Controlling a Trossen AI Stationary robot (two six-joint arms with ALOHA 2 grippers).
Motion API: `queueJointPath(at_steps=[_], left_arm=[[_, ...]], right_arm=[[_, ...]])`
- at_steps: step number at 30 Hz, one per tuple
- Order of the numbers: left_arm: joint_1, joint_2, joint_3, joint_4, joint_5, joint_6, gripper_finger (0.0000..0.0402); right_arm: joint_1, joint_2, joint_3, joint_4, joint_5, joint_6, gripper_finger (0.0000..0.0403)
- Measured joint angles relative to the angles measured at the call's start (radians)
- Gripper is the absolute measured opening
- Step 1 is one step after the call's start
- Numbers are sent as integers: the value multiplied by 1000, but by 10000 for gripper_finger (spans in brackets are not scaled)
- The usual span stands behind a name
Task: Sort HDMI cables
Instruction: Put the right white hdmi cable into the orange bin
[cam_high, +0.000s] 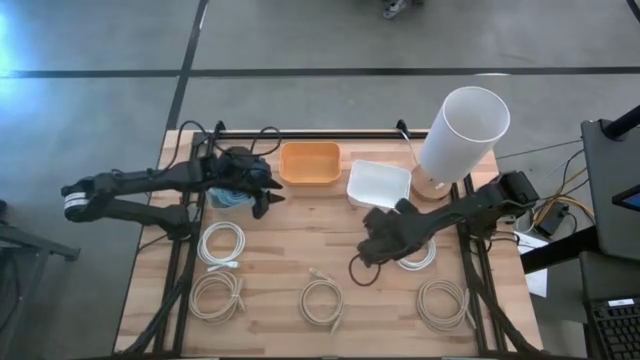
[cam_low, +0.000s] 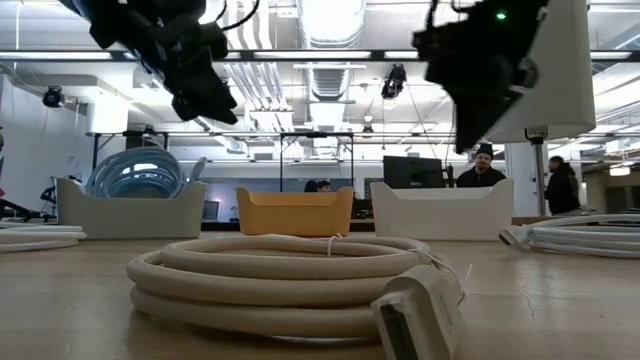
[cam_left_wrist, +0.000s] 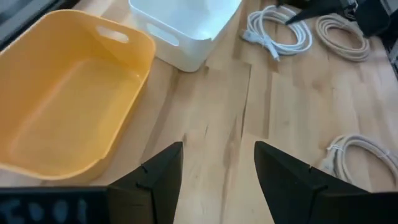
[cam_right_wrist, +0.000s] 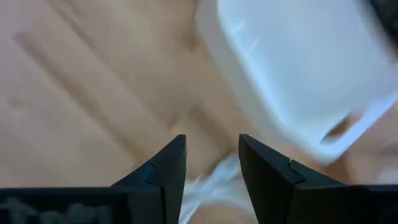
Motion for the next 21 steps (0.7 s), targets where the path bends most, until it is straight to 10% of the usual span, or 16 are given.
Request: queueJointPath(at_steps=[10,21], left_arm=[[0,0,-103,81,0,-9,202],[0,-2,-103,113,0,-9,202]], right_arm=[[22,-20,-196,48,-233,333,150],[17,-21,-311,295,-328,344,149]])
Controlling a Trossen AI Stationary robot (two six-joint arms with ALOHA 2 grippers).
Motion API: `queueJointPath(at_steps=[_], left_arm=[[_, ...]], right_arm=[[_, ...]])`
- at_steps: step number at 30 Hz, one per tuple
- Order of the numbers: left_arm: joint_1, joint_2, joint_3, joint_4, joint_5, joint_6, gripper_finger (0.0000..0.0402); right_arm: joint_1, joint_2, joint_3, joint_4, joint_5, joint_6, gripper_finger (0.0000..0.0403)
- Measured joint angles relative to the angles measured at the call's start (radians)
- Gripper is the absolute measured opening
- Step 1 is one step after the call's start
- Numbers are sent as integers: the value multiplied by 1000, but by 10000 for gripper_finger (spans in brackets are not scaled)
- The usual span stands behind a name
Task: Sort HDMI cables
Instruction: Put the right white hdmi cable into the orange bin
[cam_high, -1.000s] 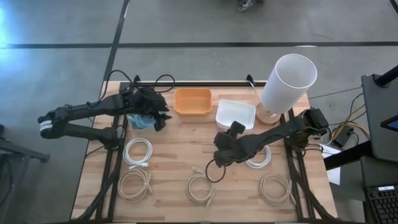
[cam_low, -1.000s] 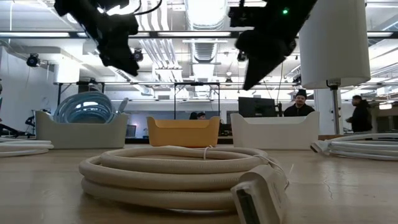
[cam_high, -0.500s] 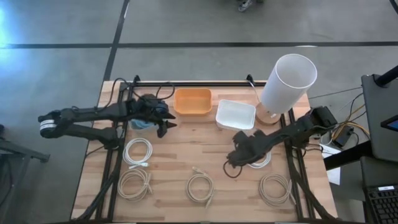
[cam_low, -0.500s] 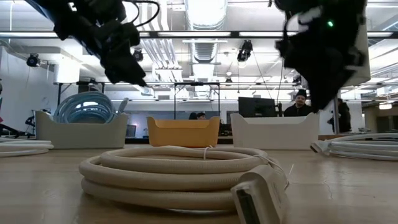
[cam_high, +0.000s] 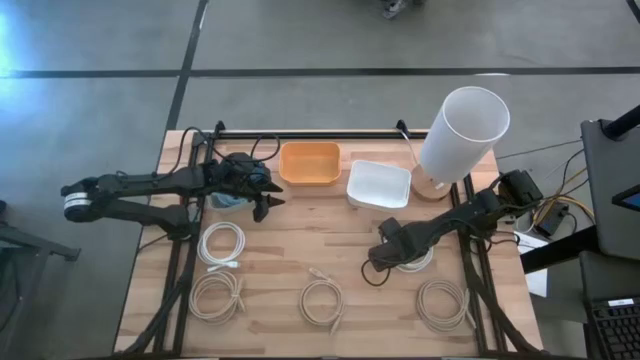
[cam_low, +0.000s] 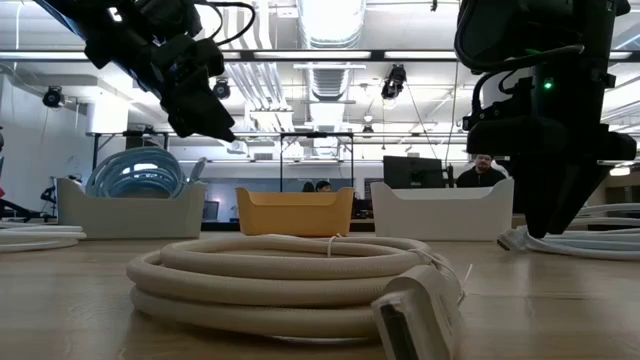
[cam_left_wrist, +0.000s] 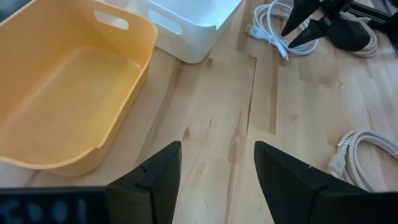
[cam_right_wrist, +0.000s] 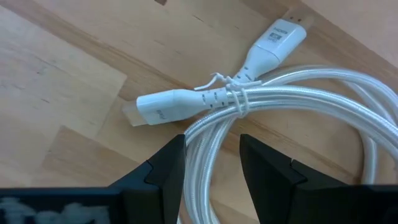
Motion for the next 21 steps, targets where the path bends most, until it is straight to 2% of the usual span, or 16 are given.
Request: queueJointPath(at_steps=[10,17,21], left_arm=[[0,0,0,2,0,-17,202],[0,0,0,9,0,-18,202],[0,0,0,11,0,-19,202]], right_arm=[[-8,1,-8,34,7,-3,144],[-8,-18,38,32,17,-77,134],[-8,-19,51,32,33,-62,135]])
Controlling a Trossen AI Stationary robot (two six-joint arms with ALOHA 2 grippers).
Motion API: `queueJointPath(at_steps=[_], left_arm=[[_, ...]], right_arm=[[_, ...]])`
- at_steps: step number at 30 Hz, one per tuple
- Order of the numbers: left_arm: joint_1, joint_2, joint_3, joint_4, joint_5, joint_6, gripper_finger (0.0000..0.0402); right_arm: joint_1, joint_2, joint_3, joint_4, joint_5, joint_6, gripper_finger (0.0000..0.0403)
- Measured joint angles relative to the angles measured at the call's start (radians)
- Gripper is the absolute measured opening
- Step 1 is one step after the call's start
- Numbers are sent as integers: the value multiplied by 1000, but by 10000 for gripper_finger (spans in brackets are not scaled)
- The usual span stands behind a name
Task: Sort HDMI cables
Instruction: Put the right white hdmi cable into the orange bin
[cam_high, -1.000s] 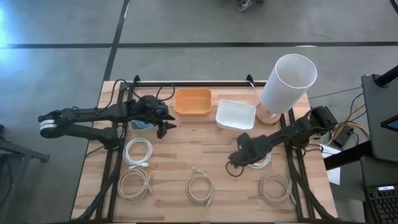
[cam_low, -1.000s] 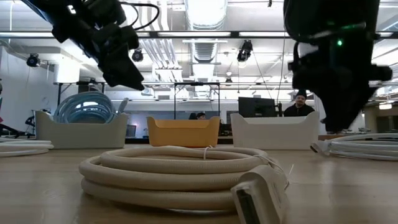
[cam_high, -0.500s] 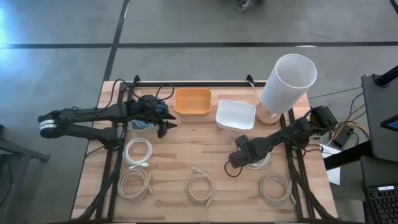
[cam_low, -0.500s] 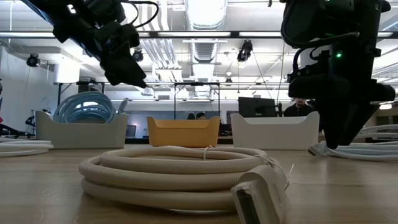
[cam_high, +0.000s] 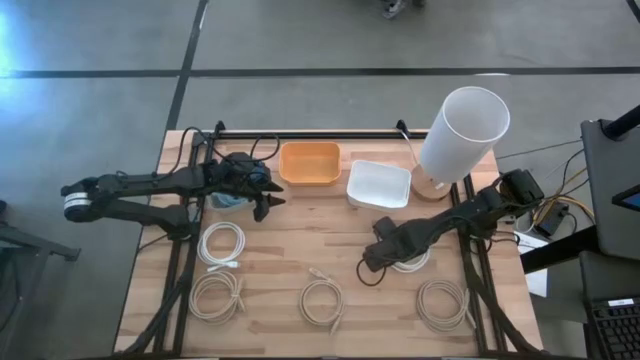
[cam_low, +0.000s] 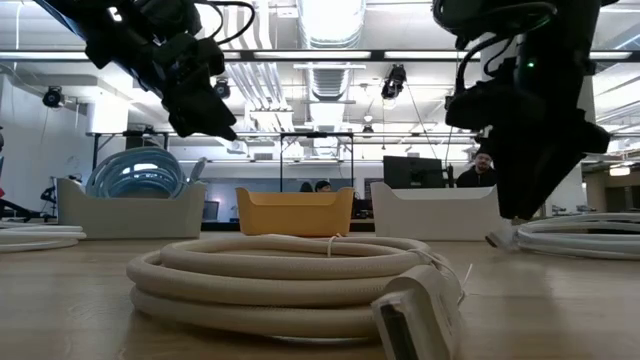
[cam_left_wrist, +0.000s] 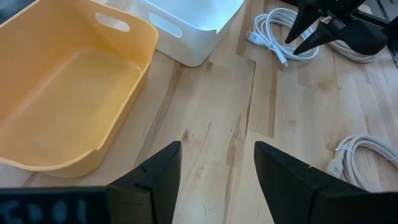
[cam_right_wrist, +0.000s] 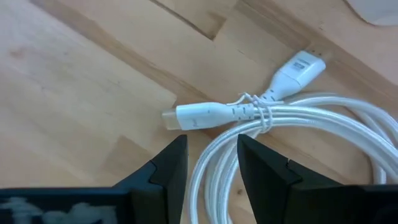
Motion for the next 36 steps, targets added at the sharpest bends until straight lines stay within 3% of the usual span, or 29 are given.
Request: queueJointPath(at_steps=[12,22,26,36], left_arm=[[0,0,0,0,0,0,202],[0,0,0,0,0,0,202],[0,0,0,-1,0,0,202],[0,0,0,0,0,0,202]], right_arm=[[3,4,-74,29,-30,218,132],[3,-2,-194,187,-20,251,132],[3,0,-194,188,-16,166,119],[-1,9,-123,195,57,-1,34]])
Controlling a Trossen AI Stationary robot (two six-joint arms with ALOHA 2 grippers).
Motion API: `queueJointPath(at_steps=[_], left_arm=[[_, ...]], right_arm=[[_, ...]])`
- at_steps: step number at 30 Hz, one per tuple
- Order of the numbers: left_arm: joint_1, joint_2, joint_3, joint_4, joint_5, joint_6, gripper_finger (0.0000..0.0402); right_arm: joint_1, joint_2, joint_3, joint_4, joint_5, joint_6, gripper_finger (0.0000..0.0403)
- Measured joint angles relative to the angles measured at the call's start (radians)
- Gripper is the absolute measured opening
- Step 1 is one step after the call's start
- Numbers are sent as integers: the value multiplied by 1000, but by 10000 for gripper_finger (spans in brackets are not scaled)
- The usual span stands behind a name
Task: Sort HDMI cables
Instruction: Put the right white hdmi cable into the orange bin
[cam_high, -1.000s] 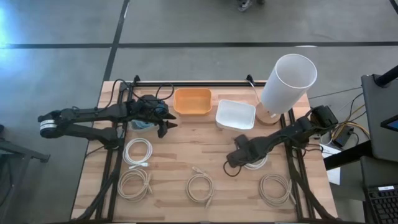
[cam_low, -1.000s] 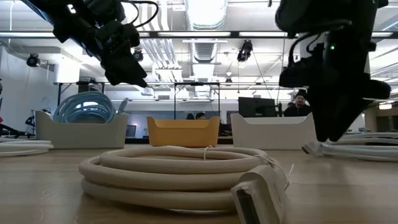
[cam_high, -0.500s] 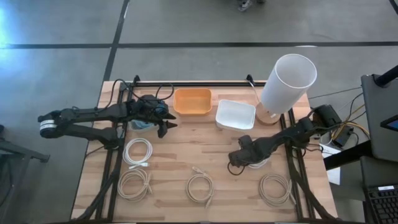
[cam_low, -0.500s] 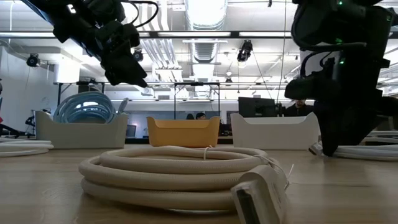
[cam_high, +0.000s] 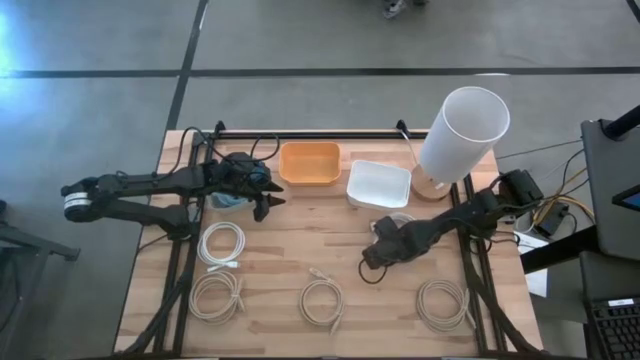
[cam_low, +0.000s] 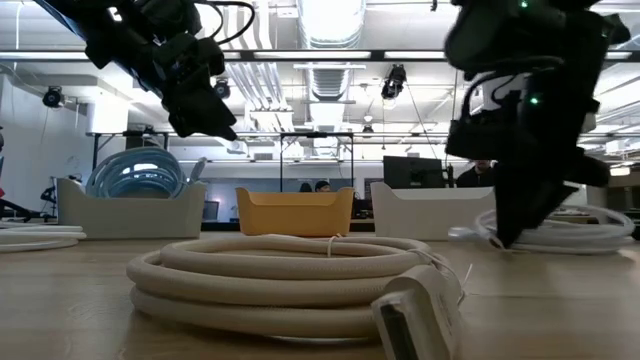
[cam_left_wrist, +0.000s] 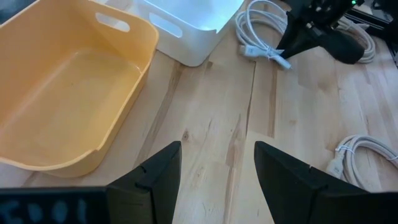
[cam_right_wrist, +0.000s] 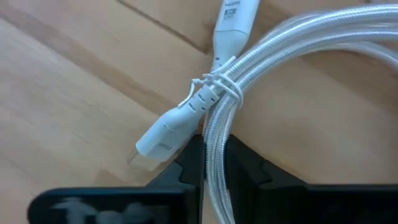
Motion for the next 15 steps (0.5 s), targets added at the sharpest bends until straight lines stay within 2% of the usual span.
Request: queueJointPath(at_steps=[7,13,15], left_arm=[[0,0,0,0,0,2,202],[0,0,0,0,0,4,202],[0,0,0,0,0,4,202]], right_arm=[[26,-1,134,3,7,-170,37],[50,-1,245,1,140,-328,37],[50,-1,277,2,218,-401,38]])
